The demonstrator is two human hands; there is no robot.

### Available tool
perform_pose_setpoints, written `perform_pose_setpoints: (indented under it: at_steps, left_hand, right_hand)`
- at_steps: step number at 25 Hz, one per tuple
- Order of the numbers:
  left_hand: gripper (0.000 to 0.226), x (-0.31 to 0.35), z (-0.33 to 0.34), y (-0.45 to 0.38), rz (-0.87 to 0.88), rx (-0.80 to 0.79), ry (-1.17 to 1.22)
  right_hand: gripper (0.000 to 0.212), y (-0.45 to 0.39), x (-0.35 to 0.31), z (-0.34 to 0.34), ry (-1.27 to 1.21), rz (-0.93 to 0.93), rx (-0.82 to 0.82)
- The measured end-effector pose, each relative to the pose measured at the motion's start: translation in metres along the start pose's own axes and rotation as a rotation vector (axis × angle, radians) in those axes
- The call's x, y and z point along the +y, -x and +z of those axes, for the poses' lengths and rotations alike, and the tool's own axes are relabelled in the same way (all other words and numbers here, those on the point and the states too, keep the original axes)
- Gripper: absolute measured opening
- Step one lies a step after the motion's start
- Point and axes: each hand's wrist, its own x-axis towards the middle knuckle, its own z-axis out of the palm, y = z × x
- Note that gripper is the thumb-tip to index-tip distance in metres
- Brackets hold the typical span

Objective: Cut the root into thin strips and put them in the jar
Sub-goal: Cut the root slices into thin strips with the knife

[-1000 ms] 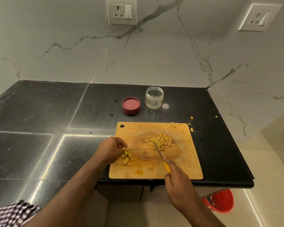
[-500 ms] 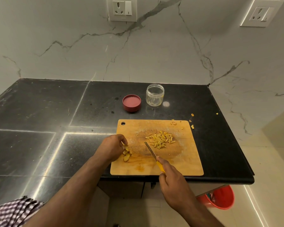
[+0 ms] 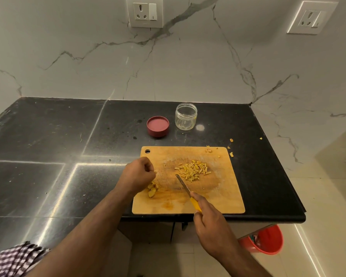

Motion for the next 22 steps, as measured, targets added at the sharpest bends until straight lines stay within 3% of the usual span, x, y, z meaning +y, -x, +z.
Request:
perform_pose_setpoints:
  at_steps: [6, 13, 22]
  left_hand:
    - [0.016, 0.027, 0.034, 0.002, 0.107, -0.153, -0.076]
    - [0.026, 0.022, 0.038, -0.004, 0.102, -0.112, -0.145]
    - [0.009, 0.019, 0.048, 0.002, 0.134, -0.029, -0.162]
  right_hand:
    - [0.05, 0.001, -0.002, -0.003, -0.019, 0.015, 0.004]
    - [0.05, 0.005, -0.003, -0.006, -0.022, 0.03, 0.001]
    - [0.052, 0.002, -0.014, -0.003, 0.069, 0.001, -0.046]
